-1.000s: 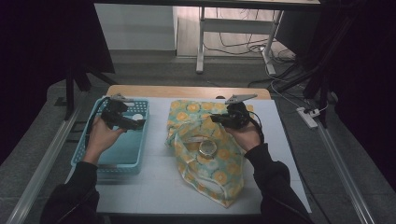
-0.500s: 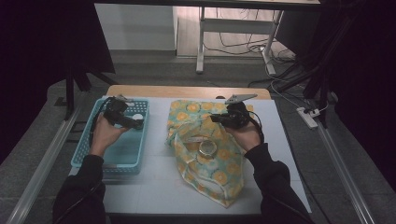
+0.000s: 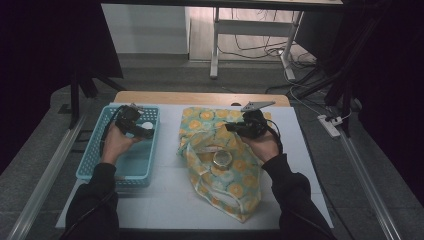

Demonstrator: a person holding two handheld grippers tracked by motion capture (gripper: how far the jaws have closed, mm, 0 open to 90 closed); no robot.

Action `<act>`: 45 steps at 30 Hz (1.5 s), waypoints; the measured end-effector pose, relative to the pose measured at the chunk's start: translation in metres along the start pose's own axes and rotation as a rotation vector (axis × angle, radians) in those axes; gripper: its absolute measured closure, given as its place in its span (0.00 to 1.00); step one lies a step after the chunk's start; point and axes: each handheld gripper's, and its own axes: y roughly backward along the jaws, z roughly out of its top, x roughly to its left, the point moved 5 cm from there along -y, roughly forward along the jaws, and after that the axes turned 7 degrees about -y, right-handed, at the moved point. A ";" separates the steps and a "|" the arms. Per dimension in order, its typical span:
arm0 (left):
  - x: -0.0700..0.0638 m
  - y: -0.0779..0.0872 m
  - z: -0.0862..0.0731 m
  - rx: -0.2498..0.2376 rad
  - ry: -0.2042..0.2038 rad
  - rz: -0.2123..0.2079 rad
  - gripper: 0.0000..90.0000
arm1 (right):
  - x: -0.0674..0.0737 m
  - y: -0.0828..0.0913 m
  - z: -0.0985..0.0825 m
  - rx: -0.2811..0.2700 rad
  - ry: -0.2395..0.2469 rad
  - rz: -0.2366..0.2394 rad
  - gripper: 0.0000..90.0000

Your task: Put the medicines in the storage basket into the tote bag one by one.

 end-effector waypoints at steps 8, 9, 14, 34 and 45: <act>-0.004 -0.005 0.002 0.034 -0.040 -0.021 0.27 | 0.001 -0.001 -0.001 0.003 0.000 0.003 1.00; -0.005 -0.005 0.003 0.031 -0.040 -0.025 0.31 | 0.001 -0.001 -0.001 0.003 0.000 0.003 1.00; -0.006 -0.007 0.004 0.034 -0.025 -0.052 0.51 | 0.001 -0.002 -0.002 0.004 -0.001 0.004 1.00; -0.001 0.014 0.004 0.015 0.006 -0.039 0.56 | -0.002 -0.001 -0.003 -0.002 -0.008 0.002 1.00; -0.008 0.043 0.012 -0.023 0.020 -0.060 0.56 | -0.002 0.000 -0.002 -0.005 -0.006 -0.001 1.00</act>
